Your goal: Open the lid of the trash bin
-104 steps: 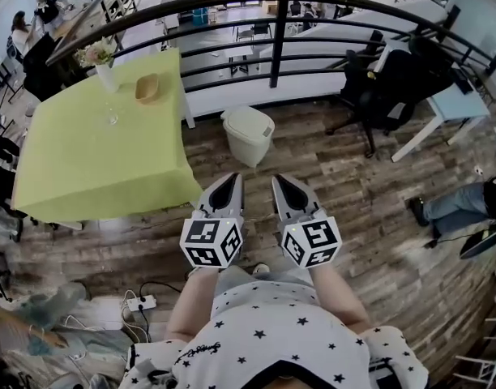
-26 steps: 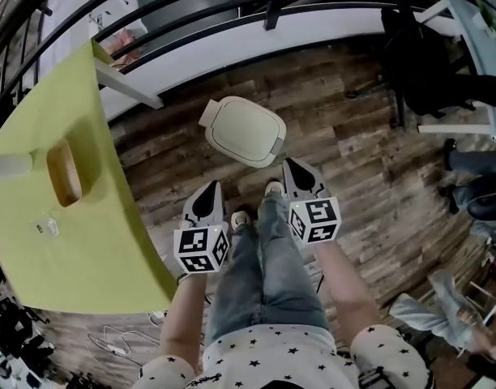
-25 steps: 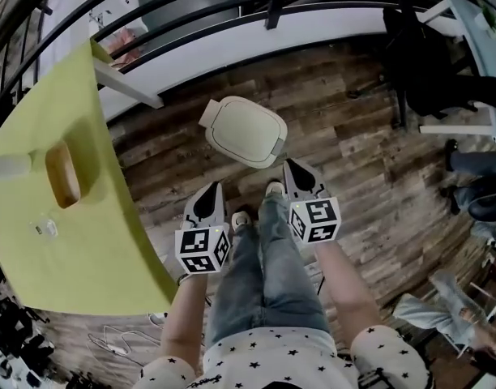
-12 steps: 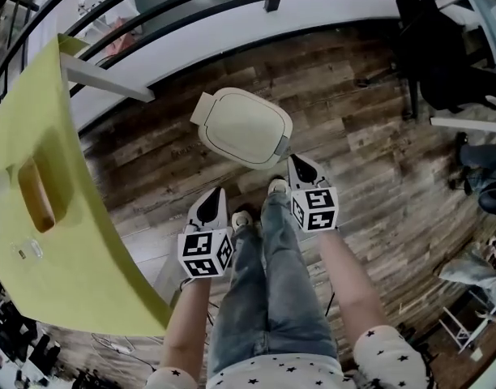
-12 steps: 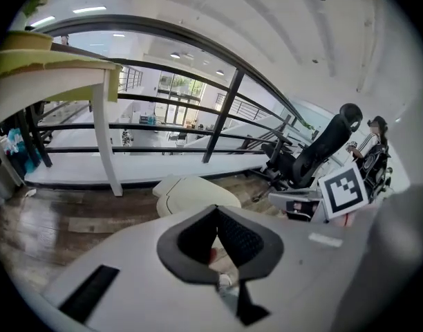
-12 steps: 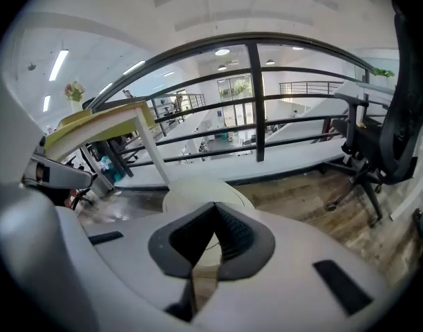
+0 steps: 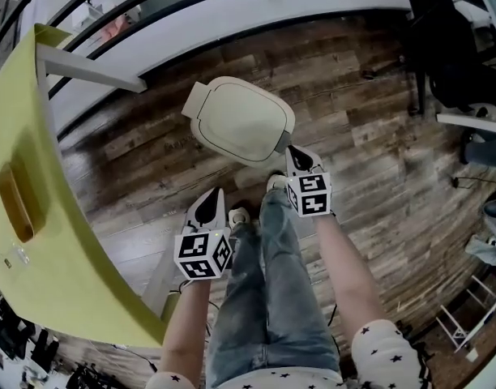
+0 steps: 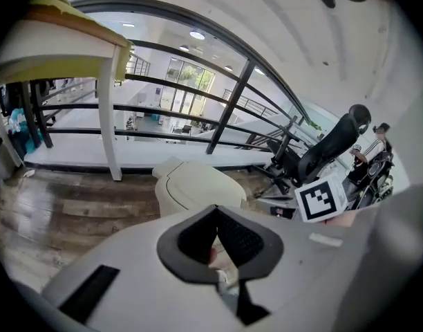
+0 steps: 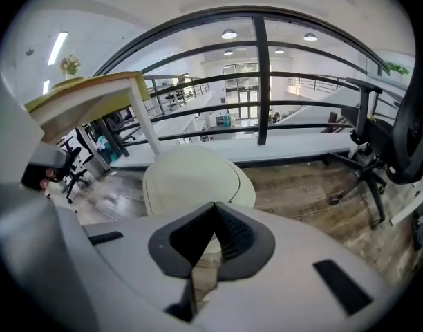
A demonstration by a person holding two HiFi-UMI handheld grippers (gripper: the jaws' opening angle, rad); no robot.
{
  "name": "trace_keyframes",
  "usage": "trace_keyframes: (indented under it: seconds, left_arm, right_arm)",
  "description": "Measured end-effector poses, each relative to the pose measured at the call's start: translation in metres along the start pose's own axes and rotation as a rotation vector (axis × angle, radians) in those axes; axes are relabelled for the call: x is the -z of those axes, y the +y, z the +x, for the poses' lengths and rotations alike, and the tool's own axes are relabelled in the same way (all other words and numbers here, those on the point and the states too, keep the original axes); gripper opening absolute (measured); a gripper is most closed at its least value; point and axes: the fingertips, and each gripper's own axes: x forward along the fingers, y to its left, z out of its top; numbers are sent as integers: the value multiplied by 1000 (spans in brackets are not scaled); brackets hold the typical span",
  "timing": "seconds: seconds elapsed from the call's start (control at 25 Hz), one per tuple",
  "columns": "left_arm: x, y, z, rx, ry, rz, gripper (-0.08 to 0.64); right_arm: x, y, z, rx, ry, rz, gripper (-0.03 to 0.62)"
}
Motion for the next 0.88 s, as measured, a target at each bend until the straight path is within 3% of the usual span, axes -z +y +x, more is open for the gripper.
trace_keyframes:
  seconds: [0.52, 0.88]
  left_arm:
    - [10, 3, 13, 6, 7, -24, 12]
    - [13, 1, 19, 15, 15, -26, 12]
  right_arm:
    - [30, -9, 36, 10, 88, -24, -6]
    - [34, -14, 44, 9, 99, 11, -6]
